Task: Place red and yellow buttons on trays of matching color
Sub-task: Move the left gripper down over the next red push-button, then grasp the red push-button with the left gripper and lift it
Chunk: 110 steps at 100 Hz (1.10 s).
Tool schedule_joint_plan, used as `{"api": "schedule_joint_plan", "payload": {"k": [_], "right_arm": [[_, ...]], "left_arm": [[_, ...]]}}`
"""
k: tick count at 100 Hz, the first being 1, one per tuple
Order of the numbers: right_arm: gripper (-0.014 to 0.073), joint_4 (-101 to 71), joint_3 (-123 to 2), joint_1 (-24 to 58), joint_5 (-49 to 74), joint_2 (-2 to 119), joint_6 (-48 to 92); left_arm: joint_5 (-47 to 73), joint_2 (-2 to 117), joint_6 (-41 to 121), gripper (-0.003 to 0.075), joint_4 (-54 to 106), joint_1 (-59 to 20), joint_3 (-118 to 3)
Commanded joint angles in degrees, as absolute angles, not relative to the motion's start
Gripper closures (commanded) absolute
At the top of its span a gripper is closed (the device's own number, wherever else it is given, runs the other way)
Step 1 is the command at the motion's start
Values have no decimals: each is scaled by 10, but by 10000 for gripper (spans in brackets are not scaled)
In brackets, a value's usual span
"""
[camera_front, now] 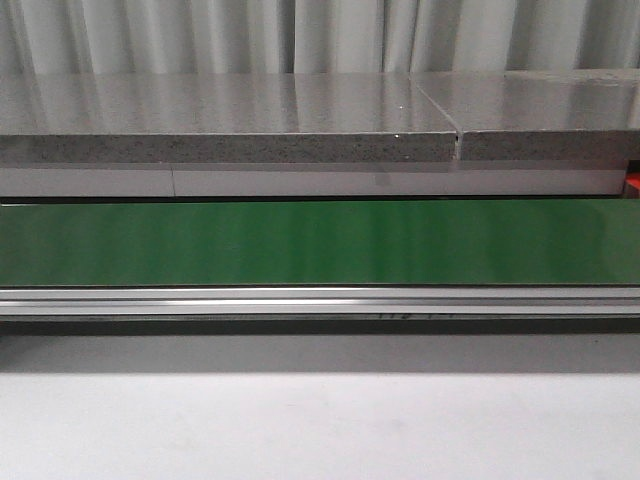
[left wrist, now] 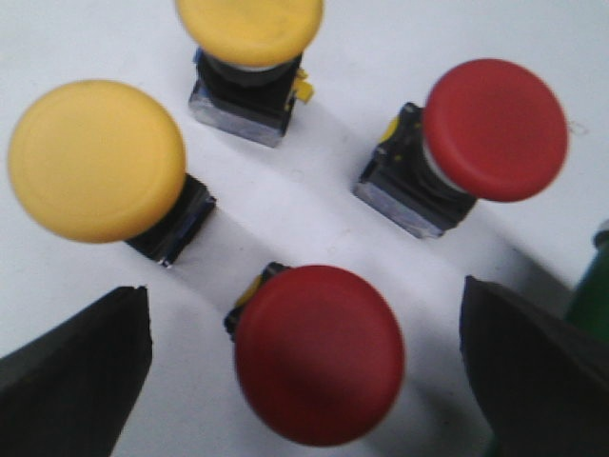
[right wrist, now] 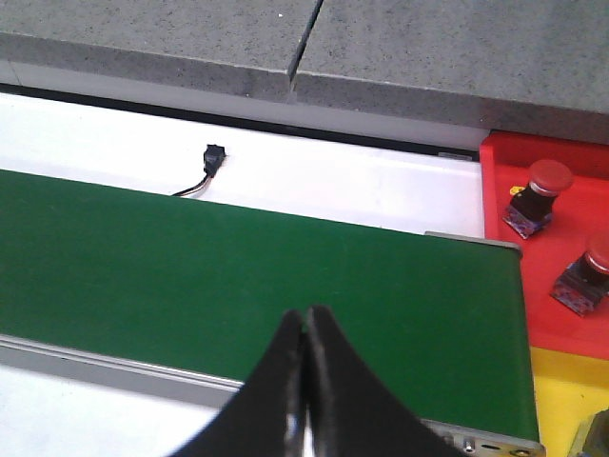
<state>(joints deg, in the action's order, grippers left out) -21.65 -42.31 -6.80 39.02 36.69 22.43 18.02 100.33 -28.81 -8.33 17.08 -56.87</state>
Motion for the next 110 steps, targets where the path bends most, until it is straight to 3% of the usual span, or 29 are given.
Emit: {"api": "schedule_joint_plan", "payload": {"k": [1,25,34,61,81,110], "right_arm": [[659,-225,-437,-67,356,365,231],[659,-225,-437,-67,356,365,231],[659,-225,-437,-67,356,365,231],[659,-225,-437,-67,356,365,231],[659,-225,-437,-67,356,365,231],[659,-225,-437,-67,356,365,231]], "left_arm": [[149,983,-291,102,-80,180,-586],[139,983,-291,104,-81,182,-586],[139,983,-291,154,-81,182,-586],[164,973,-286,541,-81,182,-586],[166,924,-276,734,-81,182,-586],[203,807,-230,739,-81,157,-586]]}}
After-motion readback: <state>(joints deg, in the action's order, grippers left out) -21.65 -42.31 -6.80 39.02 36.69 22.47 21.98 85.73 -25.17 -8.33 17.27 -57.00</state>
